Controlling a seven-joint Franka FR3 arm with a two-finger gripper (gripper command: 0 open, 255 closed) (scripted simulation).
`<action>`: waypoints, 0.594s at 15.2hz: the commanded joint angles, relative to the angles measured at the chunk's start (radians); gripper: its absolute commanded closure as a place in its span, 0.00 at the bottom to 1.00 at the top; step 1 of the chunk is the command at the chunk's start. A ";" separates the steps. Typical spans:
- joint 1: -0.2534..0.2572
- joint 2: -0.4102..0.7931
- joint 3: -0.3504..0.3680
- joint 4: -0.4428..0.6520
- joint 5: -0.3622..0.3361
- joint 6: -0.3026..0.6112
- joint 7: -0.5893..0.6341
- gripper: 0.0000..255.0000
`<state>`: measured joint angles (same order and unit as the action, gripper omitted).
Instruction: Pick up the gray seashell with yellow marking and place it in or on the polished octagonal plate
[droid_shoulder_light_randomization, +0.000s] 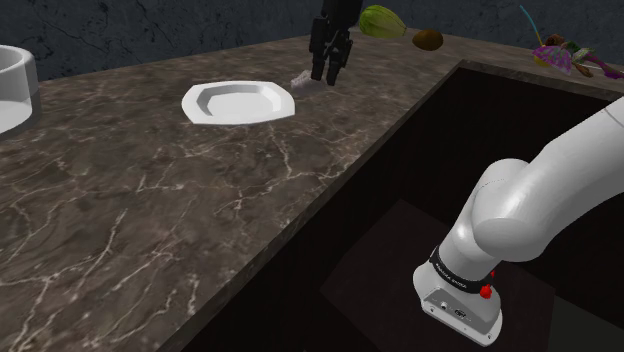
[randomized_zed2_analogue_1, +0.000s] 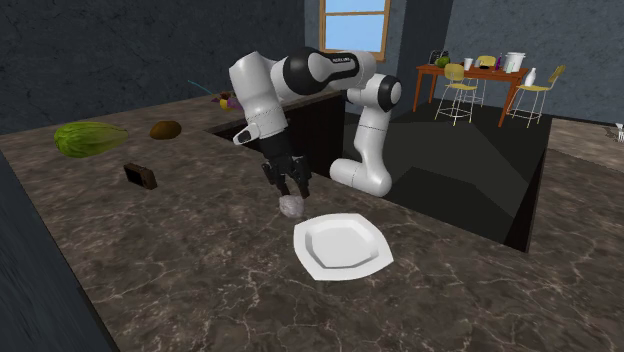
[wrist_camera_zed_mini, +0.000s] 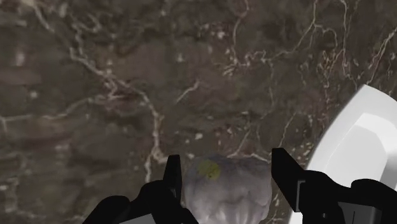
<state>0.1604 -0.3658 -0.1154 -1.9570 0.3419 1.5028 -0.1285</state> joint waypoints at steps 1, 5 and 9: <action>0.000 0.001 0.000 -0.001 -0.001 0.000 0.000 1.00; 0.000 0.001 0.000 -0.001 -0.001 0.000 0.000 1.00; 0.000 0.007 -0.001 0.031 0.000 -0.024 0.008 1.00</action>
<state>0.1601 -0.3627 -0.1169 -1.9393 0.3409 1.4875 -0.1245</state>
